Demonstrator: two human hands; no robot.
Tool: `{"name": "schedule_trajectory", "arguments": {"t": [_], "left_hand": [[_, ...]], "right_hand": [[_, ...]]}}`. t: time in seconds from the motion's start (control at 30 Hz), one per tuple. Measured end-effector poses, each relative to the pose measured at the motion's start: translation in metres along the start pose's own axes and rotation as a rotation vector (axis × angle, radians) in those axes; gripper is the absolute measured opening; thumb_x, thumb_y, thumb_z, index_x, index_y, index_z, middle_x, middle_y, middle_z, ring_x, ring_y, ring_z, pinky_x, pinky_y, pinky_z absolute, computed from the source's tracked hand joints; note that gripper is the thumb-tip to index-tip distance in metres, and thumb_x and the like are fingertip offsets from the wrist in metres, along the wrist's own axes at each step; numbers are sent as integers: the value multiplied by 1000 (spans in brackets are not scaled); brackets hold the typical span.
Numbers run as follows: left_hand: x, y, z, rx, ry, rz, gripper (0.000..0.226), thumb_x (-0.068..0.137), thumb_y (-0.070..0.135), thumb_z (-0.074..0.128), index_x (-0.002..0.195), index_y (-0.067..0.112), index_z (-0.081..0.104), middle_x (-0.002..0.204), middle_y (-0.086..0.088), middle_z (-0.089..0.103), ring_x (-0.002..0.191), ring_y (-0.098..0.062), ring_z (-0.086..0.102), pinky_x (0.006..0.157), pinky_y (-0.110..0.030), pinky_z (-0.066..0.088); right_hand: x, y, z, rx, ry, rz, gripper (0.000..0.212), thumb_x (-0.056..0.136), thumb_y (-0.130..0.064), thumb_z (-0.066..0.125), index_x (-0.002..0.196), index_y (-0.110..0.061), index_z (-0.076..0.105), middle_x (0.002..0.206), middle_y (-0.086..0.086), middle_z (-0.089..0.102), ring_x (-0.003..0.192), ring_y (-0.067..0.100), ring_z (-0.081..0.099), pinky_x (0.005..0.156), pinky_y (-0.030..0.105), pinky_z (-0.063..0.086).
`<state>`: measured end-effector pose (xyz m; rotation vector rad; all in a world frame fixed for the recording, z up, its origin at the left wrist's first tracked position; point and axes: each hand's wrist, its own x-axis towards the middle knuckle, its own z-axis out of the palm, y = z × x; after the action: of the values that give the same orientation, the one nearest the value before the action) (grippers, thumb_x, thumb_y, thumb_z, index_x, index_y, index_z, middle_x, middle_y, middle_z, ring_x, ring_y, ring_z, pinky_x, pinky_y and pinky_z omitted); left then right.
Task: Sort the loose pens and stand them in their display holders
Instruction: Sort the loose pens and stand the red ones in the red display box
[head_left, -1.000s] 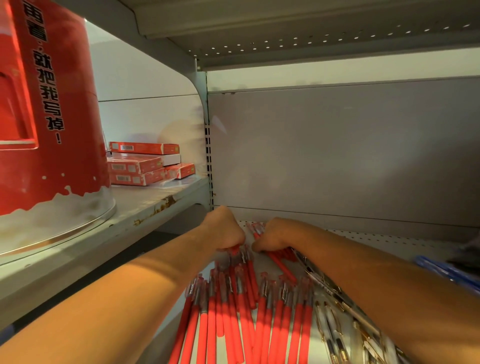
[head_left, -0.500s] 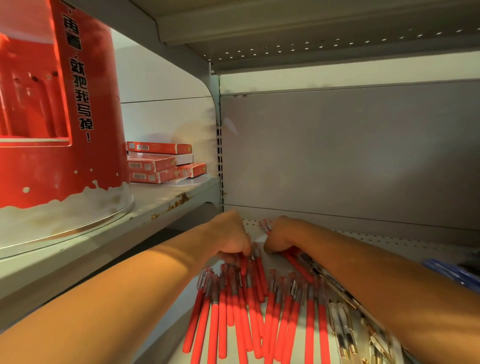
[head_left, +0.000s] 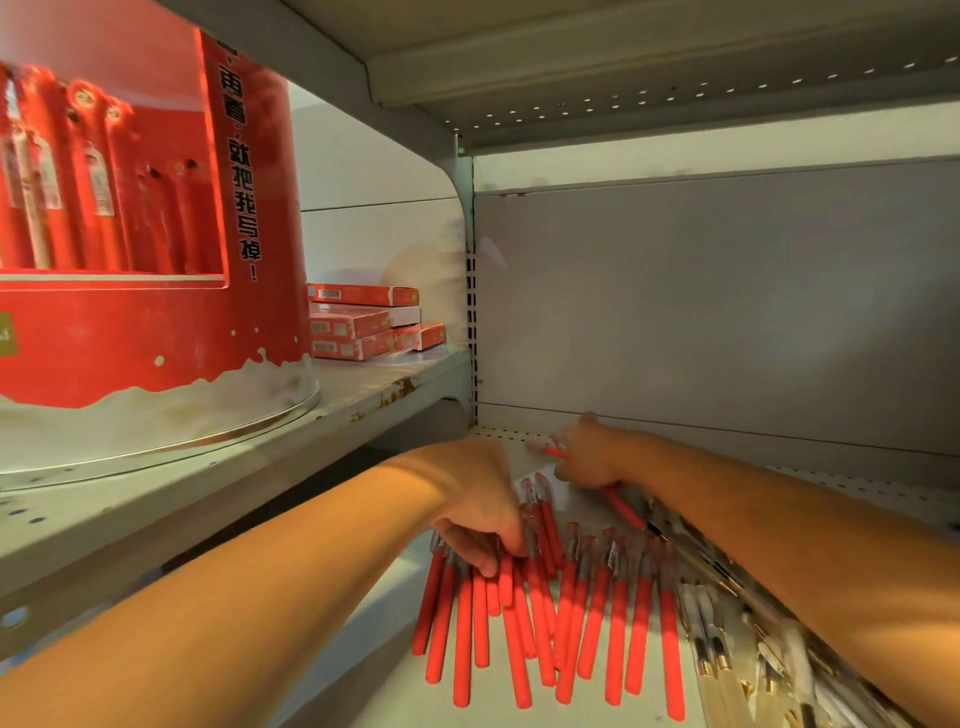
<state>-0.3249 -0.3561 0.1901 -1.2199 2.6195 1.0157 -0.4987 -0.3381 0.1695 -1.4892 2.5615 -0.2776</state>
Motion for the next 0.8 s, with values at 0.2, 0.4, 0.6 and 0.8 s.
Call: {"name": "schedule_trajectory", "arguments": {"t": [0.2, 0.4, 0.6, 0.8], "left_hand": [[9, -3, 5, 196, 307, 173, 22, 88, 35, 62, 77, 17, 66, 54, 6, 58, 47, -10, 54, 47, -20, 41], [16, -1, 10, -113, 400, 197, 34, 94, 38, 58, 81, 8, 64, 52, -1, 54, 44, -16, 52, 45, -20, 45], [11, 4, 17, -190, 358, 294, 16, 88, 18, 70, 82, 3, 67, 79, -17, 70, 76, -31, 73, 74, -40, 62], [9, 1, 20, 85, 319, 355, 15, 83, 15, 71, 95, 24, 78, 101, 5, 72, 91, -9, 66, 68, -11, 48]], "right_hand": [[-48, 3, -22, -4, -34, -86, 31, 101, -27, 45, 116, 1, 45, 87, 11, 58, 68, 17, 54, 49, 25, 39], [-102, 3, -14, 250, -89, -59, 13, 96, -26, 52, 98, -14, 48, 69, 1, 48, 52, 11, 45, 41, 20, 38], [-131, -7, 13, 482, -142, -101, 47, 90, -23, 57, 131, -18, 35, 61, 1, 58, 42, 10, 49, 39, 19, 39], [-145, -2, -1, 407, -139, -202, 32, 87, -39, 67, 105, -12, 66, 94, 11, 74, 77, 19, 71, 83, 41, 60]]}}
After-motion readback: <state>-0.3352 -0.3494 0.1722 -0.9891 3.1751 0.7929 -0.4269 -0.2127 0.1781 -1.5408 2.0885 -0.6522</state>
